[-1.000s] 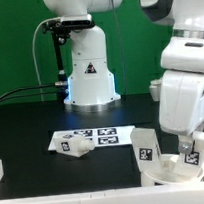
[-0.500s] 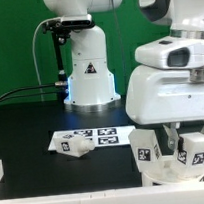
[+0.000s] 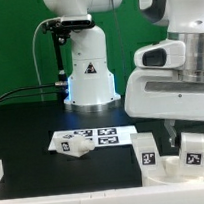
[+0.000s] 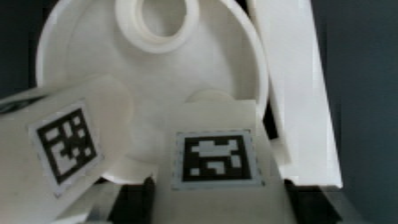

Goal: Assemble stool

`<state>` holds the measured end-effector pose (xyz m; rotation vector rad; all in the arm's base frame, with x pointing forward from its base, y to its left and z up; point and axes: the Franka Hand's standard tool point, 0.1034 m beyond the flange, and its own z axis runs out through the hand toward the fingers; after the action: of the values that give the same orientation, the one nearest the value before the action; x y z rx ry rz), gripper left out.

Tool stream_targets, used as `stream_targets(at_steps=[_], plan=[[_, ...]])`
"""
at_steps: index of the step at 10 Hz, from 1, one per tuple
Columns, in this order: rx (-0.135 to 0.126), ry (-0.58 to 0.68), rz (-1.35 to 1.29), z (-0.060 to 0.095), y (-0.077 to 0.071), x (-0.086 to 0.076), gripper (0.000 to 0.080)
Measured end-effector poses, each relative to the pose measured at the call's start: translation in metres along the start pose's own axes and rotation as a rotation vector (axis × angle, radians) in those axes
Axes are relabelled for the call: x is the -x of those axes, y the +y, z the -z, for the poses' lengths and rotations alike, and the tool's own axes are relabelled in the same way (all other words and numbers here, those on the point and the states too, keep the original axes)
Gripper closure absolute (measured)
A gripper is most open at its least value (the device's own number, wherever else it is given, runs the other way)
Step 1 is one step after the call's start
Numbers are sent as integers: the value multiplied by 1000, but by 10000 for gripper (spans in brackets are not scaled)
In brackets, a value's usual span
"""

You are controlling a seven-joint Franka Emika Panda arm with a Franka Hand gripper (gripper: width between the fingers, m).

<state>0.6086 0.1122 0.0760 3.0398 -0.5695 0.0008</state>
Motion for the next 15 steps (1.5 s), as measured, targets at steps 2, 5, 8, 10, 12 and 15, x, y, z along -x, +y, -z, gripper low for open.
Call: stream_targets(at_steps=[2,5,8,10,12,15], plan=[[-20,-14,-340,-2,-1,3,463],[-111,-18,-787,-5,2,6,463],[-111,-29,-939,-5,1,6,463],[-114,-37,-1025,-5,1,6,463],[-162,-78,-1370,-6,2,6,463],[-177,-100,-1537,-7,0,7,463]])
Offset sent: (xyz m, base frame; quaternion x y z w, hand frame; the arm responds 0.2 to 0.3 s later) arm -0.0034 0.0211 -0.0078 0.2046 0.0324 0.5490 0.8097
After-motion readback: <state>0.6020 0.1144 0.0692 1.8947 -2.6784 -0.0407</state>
